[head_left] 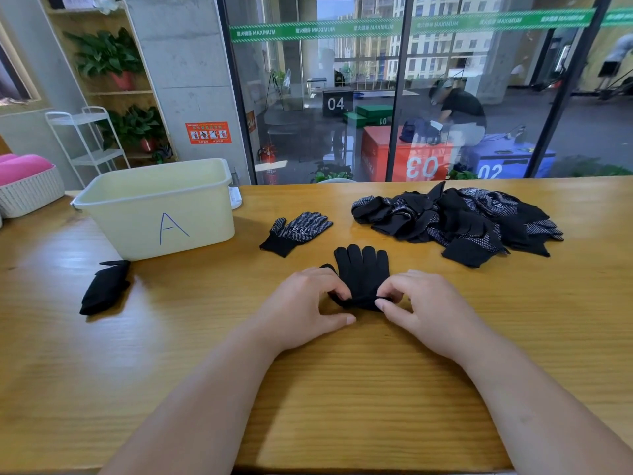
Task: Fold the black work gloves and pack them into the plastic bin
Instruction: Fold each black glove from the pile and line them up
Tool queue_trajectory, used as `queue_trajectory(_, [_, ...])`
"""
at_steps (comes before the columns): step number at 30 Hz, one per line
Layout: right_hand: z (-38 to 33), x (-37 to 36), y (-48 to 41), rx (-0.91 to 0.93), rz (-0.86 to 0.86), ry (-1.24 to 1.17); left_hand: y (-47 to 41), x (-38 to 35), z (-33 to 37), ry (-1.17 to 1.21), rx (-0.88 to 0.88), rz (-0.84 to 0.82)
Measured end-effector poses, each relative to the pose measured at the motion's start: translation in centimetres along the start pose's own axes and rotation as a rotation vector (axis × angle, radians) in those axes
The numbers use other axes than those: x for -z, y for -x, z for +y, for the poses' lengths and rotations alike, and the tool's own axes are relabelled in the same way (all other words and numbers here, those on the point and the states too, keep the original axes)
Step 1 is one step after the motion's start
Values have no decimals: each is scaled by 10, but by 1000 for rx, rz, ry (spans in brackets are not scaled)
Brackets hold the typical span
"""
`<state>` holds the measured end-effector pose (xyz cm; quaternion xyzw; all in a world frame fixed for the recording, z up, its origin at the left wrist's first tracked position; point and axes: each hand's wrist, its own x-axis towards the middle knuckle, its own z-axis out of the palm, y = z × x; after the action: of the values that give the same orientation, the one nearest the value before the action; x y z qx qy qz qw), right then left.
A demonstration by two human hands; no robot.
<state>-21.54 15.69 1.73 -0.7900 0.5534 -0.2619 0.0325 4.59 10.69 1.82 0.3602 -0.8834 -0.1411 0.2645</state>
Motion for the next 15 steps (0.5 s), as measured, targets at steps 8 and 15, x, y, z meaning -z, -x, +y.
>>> queue_trajectory(8, [0, -1, 0, -8, -53, -26, 0, -2, 0, -5, 19, 48])
queue_trajectory(15, [2, -1, -1, -215, 27, -217, 0, -5, 0, 110, 148, 75])
